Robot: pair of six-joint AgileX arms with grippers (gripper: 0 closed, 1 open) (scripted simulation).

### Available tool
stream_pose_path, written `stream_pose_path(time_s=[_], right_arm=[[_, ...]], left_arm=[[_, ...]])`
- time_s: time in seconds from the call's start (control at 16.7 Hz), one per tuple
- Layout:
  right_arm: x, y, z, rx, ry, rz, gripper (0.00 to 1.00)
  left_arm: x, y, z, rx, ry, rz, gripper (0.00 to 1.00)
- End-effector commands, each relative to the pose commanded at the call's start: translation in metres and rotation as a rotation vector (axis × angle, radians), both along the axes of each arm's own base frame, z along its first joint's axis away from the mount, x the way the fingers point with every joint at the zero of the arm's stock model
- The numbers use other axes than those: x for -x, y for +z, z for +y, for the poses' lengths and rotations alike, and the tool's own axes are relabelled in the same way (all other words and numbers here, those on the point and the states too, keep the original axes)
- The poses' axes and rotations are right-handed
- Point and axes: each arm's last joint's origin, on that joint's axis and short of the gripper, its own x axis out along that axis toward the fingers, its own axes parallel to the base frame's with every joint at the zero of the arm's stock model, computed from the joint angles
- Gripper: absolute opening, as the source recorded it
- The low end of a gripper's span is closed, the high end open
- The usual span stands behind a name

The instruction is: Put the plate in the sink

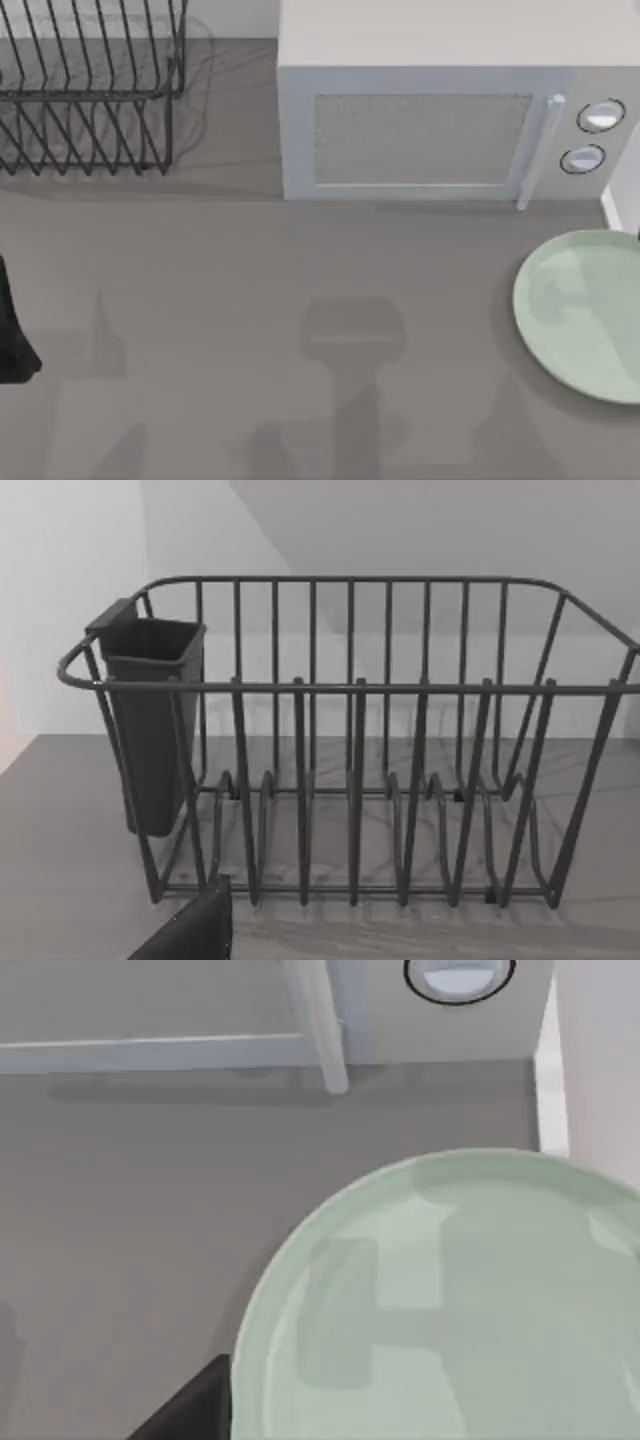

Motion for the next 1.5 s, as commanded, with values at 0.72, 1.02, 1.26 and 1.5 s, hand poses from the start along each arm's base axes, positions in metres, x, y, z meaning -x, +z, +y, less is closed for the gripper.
stream_pose_path(time_s=[0.72, 1.02, 1.26, 1.5], right_arm=[[-0.141, -0.05, 0.098, 0.151, -0.001, 0.805, 1.0], [-0.147, -0.054, 0.103, 0.16, -0.008, 0.832, 1.0], [-0.145, -0.058, 0.106, 0.161, -0.009, 0.831, 1.0], [-0.138, -0.085, 0.128, 0.17, 0.01, 0.815, 1.0]], left_arm=[[0.0, 0.0, 0.0, 0.0, 0.0, 0.0, 1.0], [0.0, 0.0, 0.0, 0.0, 0.0, 0.0, 1.0], [0.0, 0.0, 0.0, 0.0, 0.0, 0.0, 1.0], [0.0, 0.0, 0.0, 0.0, 0.0, 0.0, 1.0]])
